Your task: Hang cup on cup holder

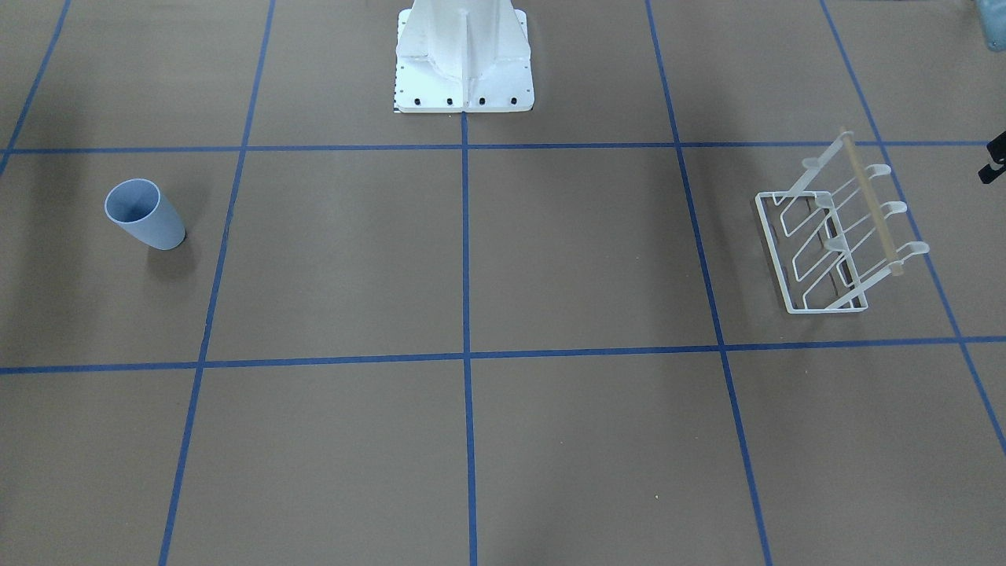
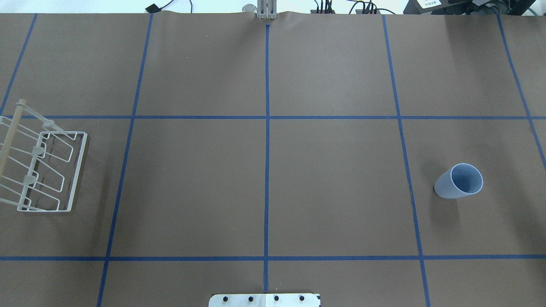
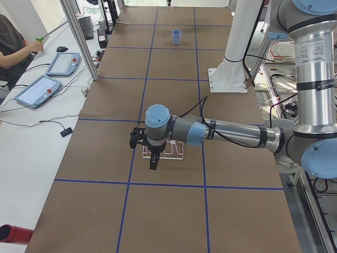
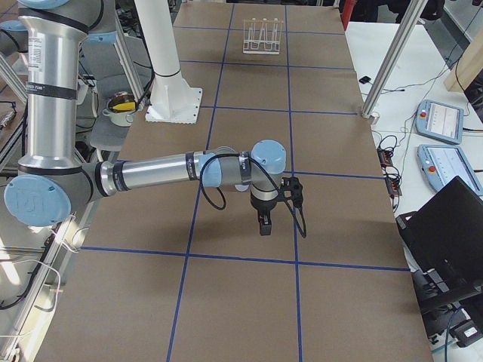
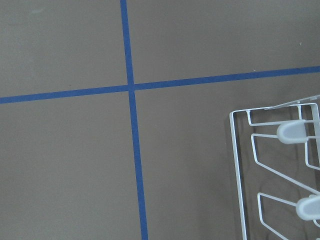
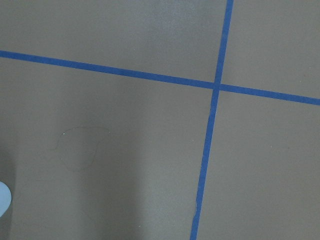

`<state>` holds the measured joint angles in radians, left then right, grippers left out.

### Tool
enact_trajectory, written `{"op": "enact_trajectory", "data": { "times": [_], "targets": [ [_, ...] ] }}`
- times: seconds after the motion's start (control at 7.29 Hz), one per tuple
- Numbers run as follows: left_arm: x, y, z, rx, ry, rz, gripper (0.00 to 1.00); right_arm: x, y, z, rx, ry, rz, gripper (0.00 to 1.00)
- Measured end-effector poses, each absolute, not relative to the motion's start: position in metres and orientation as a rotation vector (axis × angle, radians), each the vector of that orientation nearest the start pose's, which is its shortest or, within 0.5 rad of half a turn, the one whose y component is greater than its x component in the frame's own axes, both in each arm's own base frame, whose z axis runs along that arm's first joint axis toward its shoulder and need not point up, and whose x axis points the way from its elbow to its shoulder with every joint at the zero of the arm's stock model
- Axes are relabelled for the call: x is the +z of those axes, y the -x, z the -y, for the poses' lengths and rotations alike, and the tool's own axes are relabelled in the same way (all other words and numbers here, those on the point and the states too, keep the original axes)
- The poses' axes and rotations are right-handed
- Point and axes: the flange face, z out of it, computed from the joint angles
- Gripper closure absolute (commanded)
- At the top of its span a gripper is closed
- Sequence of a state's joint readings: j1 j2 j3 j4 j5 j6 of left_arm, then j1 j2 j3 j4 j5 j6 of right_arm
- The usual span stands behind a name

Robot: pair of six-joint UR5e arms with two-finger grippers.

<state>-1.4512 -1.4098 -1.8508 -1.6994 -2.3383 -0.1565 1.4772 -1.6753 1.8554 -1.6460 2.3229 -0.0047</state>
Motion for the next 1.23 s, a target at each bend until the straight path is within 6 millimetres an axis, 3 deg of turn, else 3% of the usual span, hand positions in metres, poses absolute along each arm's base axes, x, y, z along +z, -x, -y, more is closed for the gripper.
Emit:
{"op": "enact_trajectory", "data": {
  "times": [1.23],
  "targets": [
    [0.581, 0.011, 0.438, 0.058, -0.125, -0.79, 0.02, 0.576, -0.011, 0.453, -0.158, -0.058, 0.756, 0.0]
  ]
}}
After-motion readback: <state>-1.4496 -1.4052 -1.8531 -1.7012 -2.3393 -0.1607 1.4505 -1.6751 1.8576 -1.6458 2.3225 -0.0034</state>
